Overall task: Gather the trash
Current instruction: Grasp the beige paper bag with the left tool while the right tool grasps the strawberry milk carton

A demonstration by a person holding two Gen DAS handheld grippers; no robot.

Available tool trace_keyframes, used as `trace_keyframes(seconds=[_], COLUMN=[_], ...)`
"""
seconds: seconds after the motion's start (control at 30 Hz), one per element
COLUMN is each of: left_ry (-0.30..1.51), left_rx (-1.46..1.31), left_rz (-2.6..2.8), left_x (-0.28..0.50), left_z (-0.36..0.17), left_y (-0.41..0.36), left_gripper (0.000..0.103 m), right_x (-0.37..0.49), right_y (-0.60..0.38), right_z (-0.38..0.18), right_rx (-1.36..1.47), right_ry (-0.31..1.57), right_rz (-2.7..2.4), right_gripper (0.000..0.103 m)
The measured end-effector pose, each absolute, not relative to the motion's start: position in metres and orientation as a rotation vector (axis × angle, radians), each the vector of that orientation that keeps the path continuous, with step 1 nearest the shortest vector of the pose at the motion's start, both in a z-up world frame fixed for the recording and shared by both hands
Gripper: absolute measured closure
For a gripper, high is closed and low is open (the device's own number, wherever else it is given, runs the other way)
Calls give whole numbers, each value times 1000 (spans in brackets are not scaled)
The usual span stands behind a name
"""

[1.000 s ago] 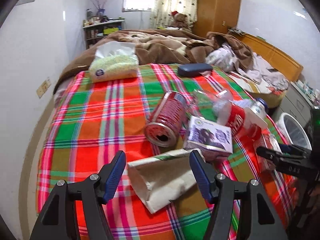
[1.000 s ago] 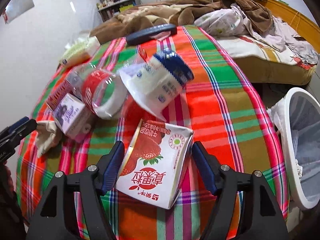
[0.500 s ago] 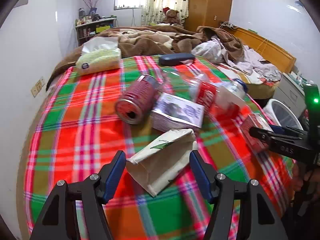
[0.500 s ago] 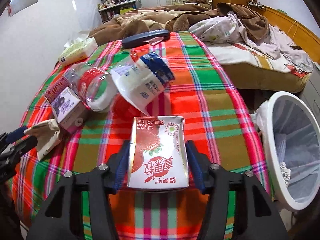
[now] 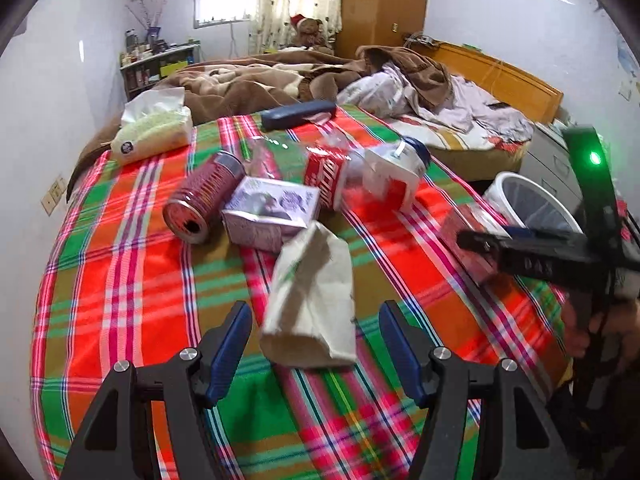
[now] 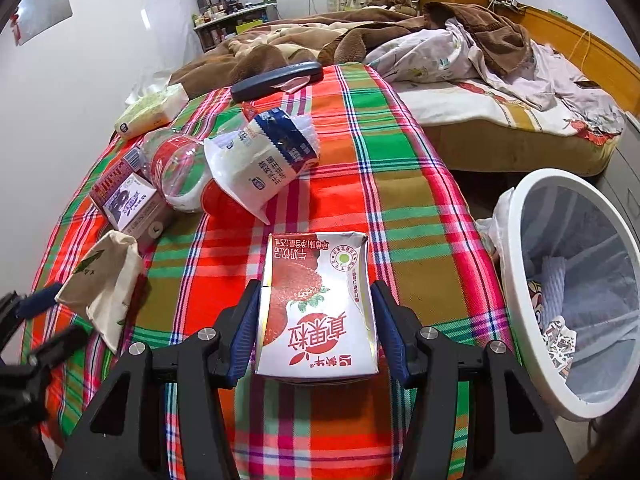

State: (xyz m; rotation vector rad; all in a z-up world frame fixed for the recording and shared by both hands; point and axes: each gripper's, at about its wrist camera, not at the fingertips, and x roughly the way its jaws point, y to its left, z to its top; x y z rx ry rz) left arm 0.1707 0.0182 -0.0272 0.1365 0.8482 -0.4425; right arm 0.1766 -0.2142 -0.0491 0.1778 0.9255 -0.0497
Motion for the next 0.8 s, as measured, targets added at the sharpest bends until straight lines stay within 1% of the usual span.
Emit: trace_keyframes(seconds=[0.03, 0.1, 0.43, 0.57, 0.67, 0.73, 0.8], left_ry=[849, 850, 920, 920, 919, 921, 926], left_rx=[150, 192, 272, 273, 255, 264, 244], left_rz=[-428, -409, -361, -317, -301, -292, -303], left_x=[174, 179, 194, 198, 199, 199, 198], left_z=[-28, -30, -61, -64, -62, -63, -62], left_y=[17, 11, -18, -19, -18, -19, -19], left_gripper=[29, 25, 25, 25, 33, 49, 52], right_x=[176, 176, 176, 176, 175, 175, 175], right_y=[-215, -216, -218, -219, -219, -219, -219], right_z=[-49, -49, -51, -51, -51, -51, -51], right_rx=[179, 181, 173, 163, 154, 151, 145], right_ry=[926, 925, 924, 922, 919, 916, 912], right_rz=[-48, -43, -16, -7, 1, 5, 8], right_gripper=[47, 47, 47, 47, 47, 47, 47])
